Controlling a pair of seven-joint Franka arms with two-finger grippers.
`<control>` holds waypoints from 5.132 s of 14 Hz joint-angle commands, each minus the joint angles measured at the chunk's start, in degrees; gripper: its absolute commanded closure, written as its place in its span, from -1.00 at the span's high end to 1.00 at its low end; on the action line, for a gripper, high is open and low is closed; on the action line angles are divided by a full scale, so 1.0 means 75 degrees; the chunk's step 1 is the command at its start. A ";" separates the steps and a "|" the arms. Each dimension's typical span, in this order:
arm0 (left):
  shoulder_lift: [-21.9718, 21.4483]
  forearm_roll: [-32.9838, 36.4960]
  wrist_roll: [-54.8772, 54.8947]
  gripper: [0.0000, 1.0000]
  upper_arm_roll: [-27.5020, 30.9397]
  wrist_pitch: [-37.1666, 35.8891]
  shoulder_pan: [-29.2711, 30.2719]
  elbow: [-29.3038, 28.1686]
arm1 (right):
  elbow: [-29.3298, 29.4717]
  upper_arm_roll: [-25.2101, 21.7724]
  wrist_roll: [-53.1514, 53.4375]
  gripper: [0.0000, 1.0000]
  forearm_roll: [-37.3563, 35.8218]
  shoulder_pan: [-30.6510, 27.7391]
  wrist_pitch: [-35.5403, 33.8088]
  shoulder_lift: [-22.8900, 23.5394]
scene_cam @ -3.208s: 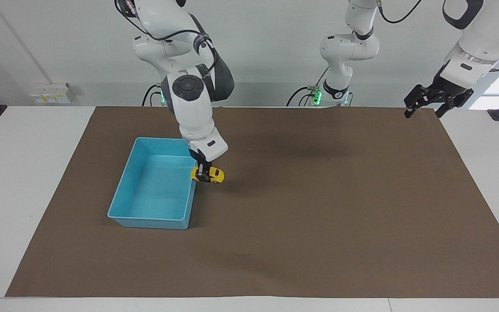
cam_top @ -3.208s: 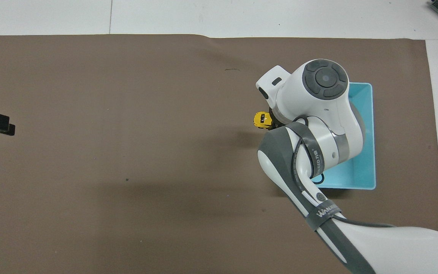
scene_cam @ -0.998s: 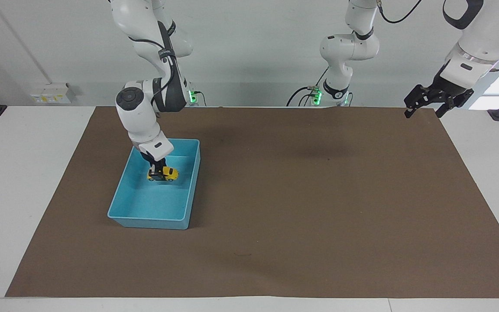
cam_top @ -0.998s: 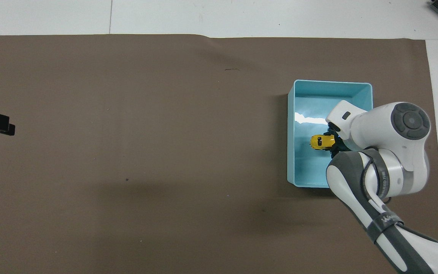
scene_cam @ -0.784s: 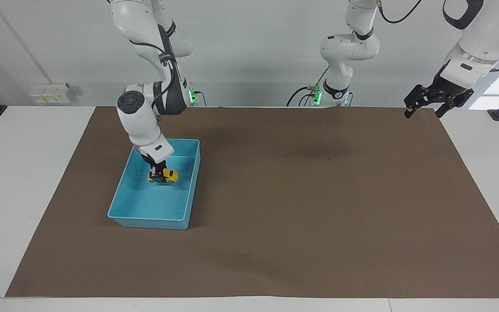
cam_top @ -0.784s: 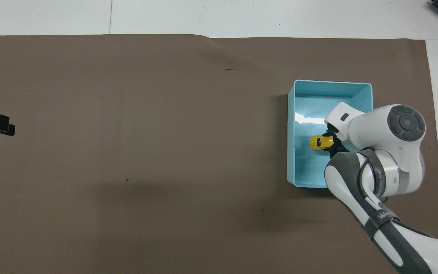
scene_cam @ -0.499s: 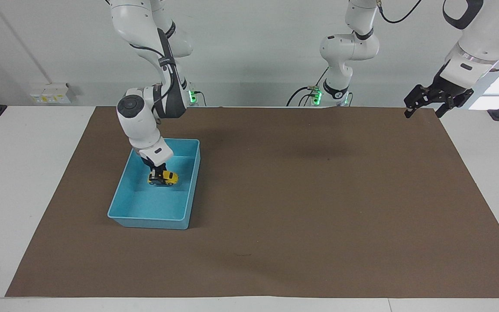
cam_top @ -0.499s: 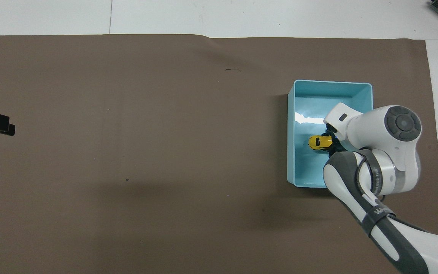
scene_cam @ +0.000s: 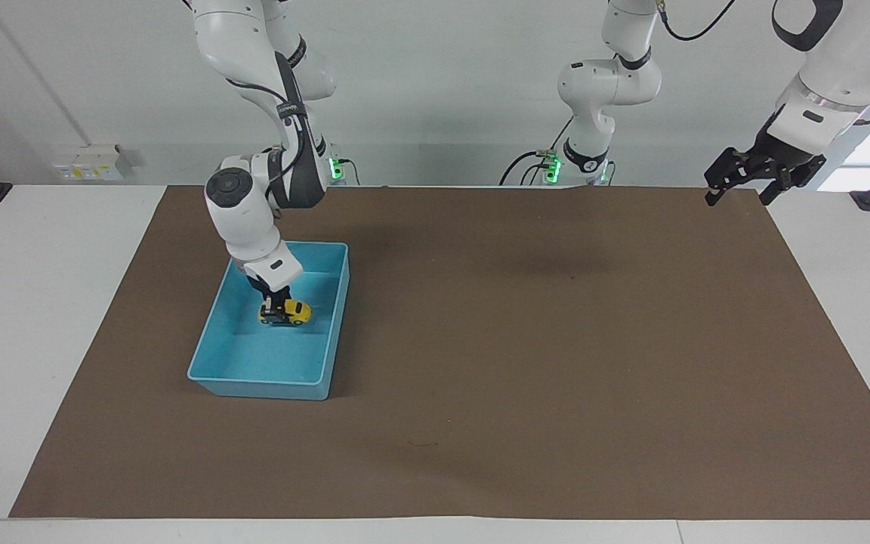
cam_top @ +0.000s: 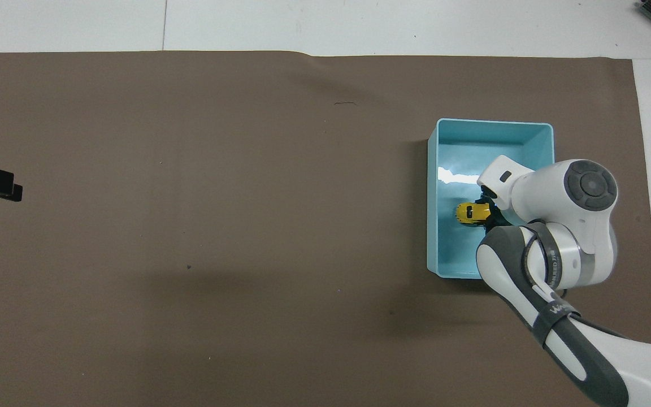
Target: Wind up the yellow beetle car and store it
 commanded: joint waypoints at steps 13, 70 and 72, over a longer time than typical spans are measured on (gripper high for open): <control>-0.0092 -0.0041 0.0051 1.00 -0.0042 -0.0113 0.0103 -0.0018 | 0.0063 0.0068 -0.0062 1.00 -0.0074 -0.0037 -0.0011 -0.0045; -0.0104 -0.0041 0.0051 1.00 -0.0042 -0.0113 0.0092 -0.0018 | 0.4517 -0.0753 0.7951 1.00 0.0371 0.0385 -0.6339 -0.1721; -0.0104 -0.0041 0.0051 1.00 -0.0042 -0.0102 0.0103 -0.0018 | 0.4621 -0.0776 0.8467 1.00 0.0371 0.0397 -0.6409 -0.1721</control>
